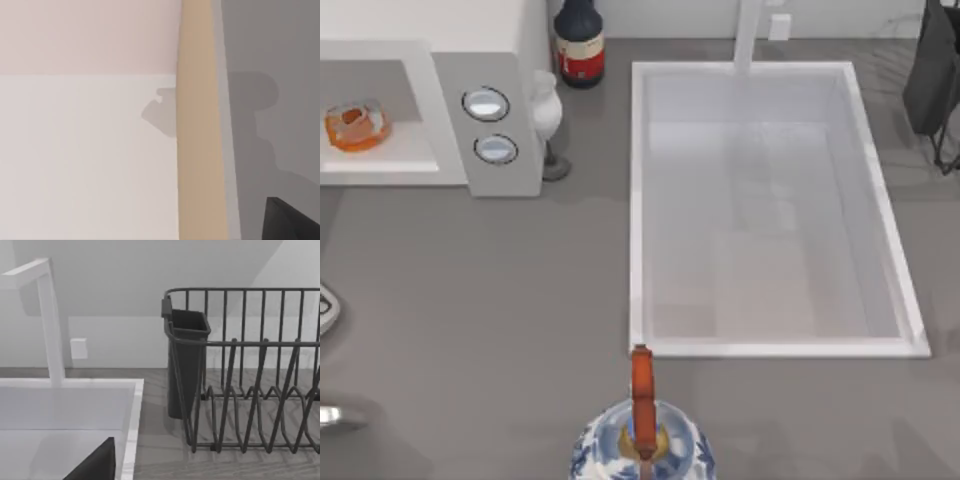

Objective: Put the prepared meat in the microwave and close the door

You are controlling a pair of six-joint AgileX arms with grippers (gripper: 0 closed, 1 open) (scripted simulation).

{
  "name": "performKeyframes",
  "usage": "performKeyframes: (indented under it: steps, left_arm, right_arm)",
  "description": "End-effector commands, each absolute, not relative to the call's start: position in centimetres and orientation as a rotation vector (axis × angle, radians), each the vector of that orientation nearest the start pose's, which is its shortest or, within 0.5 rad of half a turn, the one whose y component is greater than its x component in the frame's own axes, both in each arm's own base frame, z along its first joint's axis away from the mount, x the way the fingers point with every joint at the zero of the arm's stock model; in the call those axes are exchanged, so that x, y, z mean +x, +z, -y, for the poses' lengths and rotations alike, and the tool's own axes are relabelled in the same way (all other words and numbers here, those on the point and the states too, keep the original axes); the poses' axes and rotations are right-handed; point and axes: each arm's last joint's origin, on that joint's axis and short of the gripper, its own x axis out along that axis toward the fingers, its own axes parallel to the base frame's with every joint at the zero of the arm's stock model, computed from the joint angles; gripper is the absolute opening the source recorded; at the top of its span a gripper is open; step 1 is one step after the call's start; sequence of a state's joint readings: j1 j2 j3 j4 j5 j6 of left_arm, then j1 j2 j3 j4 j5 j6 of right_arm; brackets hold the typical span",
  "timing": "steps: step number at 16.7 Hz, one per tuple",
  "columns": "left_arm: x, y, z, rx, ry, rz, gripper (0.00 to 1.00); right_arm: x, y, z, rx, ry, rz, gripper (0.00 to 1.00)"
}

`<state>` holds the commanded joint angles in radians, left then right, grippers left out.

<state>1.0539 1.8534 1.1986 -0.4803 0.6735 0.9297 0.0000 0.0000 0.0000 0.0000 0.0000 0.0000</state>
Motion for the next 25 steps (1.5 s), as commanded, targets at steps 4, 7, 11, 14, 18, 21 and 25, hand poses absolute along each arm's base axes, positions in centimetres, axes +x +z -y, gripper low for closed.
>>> performKeyframes:
  steps: [4, 7, 11, 14, 18, 21, 25]
  left_arm:
    - [19.5, 14.4, -31.0, 0.008, -0.019, -0.785, 0.0]
    - [19.5, 14.4, -31.0, 0.008, -0.019, -0.785, 0.0]
    - [19.8, 14.7, -29.9, 0.012, -0.022, -0.785, 0.0]
    - [20.0, 14.9, -27.2, 0.013, -0.023, -0.786, 0.0]
    - [19.8, 14.8, -23.0, 0.011, -0.023, -0.786, 0.0]
    - [19.5, 14.6, -21.1, 0.011, -0.022, -0.784, 0.0]
    - [19.3, 14.5, -21.0, 0.003, -0.021, -0.785, 0.0]
  right_arm:
    - [10.6, 16.0, 0.1, 0.0, 0.0, 0.0, 1.0]
    - [10.6, 16.0, 0.1, 0.0, 0.0, 0.0, 1.0]
    - [10.6, 16.0, 0.1, 0.0, 0.0, 0.0, 1.0]
    - [10.6, 16.0, 0.1, 0.0, 0.0, 0.0, 1.0]
    - [10.6, 16.0, 0.1, 0.0, 0.0, 0.0, 1.0]
    - [10.6, 16.0, 0.1, 0.0, 0.0, 0.0, 1.0]
    - [10.6, 16.0, 0.1, 0.0, 0.0, 0.0, 1.0]
